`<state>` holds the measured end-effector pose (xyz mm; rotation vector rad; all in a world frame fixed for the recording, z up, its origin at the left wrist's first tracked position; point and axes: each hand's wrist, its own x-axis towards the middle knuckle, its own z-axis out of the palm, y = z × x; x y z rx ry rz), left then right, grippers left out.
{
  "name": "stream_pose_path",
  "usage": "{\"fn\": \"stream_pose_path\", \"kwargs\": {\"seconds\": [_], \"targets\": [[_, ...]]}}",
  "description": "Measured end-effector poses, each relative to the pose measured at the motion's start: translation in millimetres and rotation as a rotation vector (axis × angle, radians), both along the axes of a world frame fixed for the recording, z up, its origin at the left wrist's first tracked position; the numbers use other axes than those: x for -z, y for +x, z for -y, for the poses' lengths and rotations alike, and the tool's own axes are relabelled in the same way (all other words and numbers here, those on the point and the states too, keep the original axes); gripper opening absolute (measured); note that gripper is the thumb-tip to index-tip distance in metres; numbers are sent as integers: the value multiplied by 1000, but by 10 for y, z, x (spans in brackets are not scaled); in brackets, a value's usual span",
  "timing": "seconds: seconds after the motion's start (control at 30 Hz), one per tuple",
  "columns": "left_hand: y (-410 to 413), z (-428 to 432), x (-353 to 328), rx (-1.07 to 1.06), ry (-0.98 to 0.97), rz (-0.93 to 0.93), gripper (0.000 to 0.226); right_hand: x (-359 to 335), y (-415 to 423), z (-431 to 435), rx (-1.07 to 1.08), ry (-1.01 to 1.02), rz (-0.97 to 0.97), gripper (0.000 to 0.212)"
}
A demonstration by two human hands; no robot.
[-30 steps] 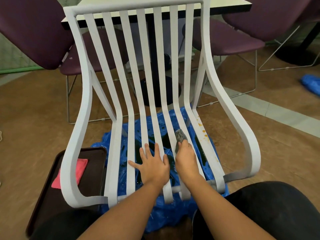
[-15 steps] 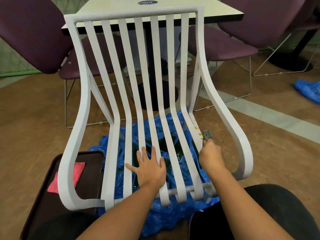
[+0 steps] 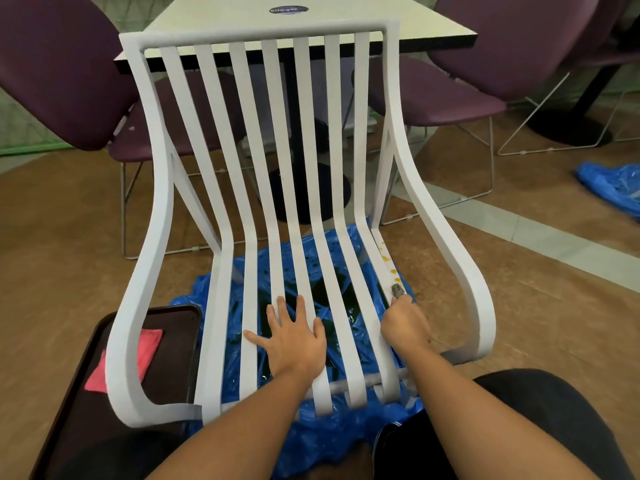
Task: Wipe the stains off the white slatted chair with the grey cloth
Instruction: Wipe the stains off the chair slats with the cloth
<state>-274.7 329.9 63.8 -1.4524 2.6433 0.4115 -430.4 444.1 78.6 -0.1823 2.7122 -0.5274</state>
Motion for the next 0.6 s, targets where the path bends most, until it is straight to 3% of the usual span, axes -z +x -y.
{"fn": "stream_pose_path", "kwargs": {"seconds": [0.17, 0.33, 0.5, 0.6], "targets": [[3, -2, -12, -3, 9, -6, 63, 118, 22, -49, 12, -55, -74, 39], [6, -8, -29, -1, 13, -3, 63, 191, 289, -143, 74, 9, -323, 38], [12, -9, -43, -2, 19, -11, 63, 223, 253, -172, -55, 110, -307, 44], [5, -9, -46, 1, 22, -17, 63, 168, 204, -169, -59, 52, -220, 36]]}}
